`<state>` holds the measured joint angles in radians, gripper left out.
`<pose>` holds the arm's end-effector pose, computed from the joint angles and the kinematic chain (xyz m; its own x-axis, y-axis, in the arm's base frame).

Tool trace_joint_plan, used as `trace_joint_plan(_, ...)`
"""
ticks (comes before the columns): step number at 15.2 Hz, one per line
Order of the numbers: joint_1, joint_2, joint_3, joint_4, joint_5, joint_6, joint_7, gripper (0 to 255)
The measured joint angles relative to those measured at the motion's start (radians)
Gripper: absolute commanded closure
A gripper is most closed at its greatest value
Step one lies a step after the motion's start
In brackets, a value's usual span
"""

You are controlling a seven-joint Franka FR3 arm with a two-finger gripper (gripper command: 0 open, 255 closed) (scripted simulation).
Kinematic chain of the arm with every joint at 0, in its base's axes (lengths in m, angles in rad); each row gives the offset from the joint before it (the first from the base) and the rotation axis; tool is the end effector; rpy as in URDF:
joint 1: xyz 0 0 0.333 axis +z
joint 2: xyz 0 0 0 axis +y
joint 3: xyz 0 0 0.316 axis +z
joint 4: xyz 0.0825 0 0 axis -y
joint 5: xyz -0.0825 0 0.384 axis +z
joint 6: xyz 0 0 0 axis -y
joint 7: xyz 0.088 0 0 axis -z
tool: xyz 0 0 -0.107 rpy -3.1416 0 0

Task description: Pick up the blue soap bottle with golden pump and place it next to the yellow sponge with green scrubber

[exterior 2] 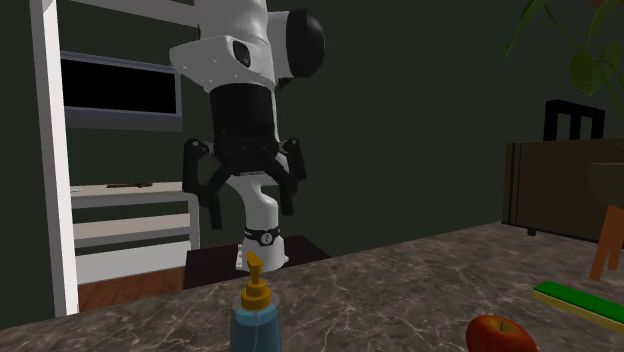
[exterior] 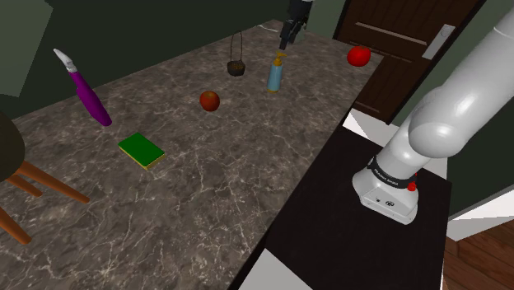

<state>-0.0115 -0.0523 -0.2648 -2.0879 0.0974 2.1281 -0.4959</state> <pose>0.5241 -0.1457 0.4553 0.9781 0.1665 0.1249 0.1734 -0.9837 -0.0467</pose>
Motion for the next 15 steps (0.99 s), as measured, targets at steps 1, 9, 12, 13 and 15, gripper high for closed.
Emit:
trace_joint_plan(1, -0.001, 0.039, -0.004, 0.024, 0.022, 0.01, -0.019, 0)
trace_joint_plan(9, -0.007, 0.128, -0.007, 0.02, 0.07, 0.094, -0.066, 0)
trace_joint_plan(12, -0.006, 0.135, -0.006, 0.011, 0.074, 0.109, -0.068, 0)
trace_joint_plan(13, -0.006, 0.136, -0.006, 0.011, 0.074, 0.11, -0.069, 0)
trace_joint_plan(15, -0.006, 0.136, -0.006, 0.011, 0.075, 0.111, -0.069, 0)
